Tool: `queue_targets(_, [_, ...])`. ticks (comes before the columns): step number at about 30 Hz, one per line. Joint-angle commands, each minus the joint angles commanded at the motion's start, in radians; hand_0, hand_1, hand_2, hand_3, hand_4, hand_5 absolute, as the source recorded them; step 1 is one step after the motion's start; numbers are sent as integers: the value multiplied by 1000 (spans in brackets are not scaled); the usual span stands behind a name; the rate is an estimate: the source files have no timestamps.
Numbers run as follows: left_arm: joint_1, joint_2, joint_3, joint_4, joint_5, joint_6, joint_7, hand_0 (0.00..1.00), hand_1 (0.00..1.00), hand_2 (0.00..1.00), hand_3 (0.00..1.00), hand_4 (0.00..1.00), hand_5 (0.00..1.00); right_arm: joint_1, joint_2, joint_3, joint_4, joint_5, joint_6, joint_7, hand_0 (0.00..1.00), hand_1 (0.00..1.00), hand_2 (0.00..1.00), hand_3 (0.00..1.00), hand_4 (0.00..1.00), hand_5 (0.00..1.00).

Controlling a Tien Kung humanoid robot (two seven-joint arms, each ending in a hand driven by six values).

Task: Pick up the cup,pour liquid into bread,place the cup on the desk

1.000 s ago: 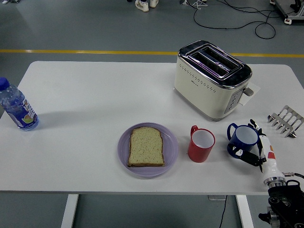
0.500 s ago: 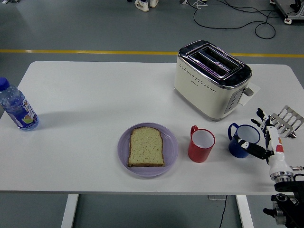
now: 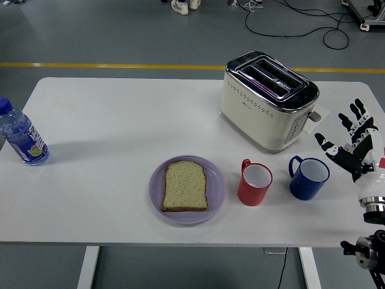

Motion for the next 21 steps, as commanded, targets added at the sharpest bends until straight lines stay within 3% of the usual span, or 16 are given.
queue_targets(2, [1, 0, 2, 0, -1, 0, 0, 644, 600, 589, 523, 300, 749, 0, 9, 36, 0, 85, 33, -20, 709, 629, 676, 632, 643, 212])
queue_targets(9, [0, -1, -1, -1, 1, -1, 0, 644, 602, 590, 523, 299, 752, -5, 31, 167, -48, 383, 281, -188, 688, 611, 659, 622, 617, 251])
queue_targets(12, [-4, -1, -4, -1, 2, -1, 0, 646, 602, 592, 524, 301, 760, -1, 36, 197, -71, 507, 356, -266, 685, 609, 659, 622, 617, 289])
queue_targets(16, [-8, -2, -9, -2, 3, -1, 0, 646, 602, 592, 524, 301, 760, 2, 41, 212, -96, 672, 390, -322, 685, 609, 659, 622, 617, 289])
queue_targets(21, [-11, -2, -14, -2, 3, -1, 0, 646, 603, 593, 527, 299, 759, 7, 48, 215, -118, 875, 391, -329, 681, 607, 659, 622, 614, 304])
